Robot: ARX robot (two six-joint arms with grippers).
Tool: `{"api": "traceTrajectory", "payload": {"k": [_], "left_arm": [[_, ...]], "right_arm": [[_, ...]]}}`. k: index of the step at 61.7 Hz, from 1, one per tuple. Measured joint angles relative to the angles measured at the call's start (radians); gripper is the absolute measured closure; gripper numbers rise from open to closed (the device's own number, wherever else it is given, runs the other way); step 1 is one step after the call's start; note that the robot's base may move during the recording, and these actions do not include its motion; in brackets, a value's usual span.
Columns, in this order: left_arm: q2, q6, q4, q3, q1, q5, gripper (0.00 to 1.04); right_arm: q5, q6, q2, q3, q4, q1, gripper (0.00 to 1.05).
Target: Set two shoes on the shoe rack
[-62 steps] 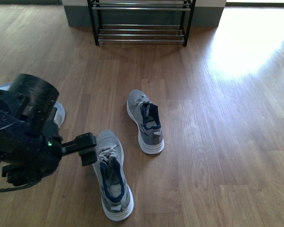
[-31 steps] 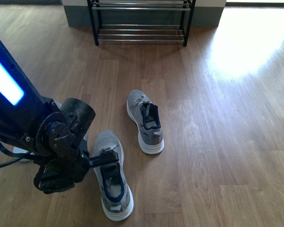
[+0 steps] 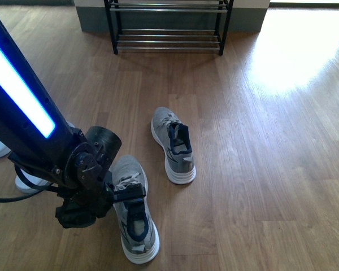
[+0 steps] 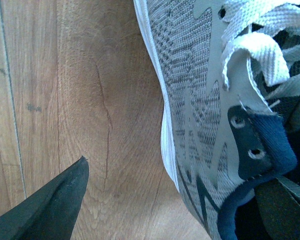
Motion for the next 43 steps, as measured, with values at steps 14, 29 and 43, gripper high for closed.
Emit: {"api": "traceTrajectory", "payload": {"k": [14,29,43], "left_arm": [[0.054,0.034,0.01,0.064,0.001,0.002,0.09],[0.068,0.088,0.005,0.087,0.001,-0.046,0.41],[0.068,0.098,0.011,0.087,-0.001,-0.055,0.75]], "right_arm": [[0.0,0.0,0.0,0.0,0.0,0.0,0.09],[0.0,0.0,0.0,0.0,0.0,0.0,0.09],[0.0,0.0,0.0,0.0,0.0,0.0,0.09]]}}
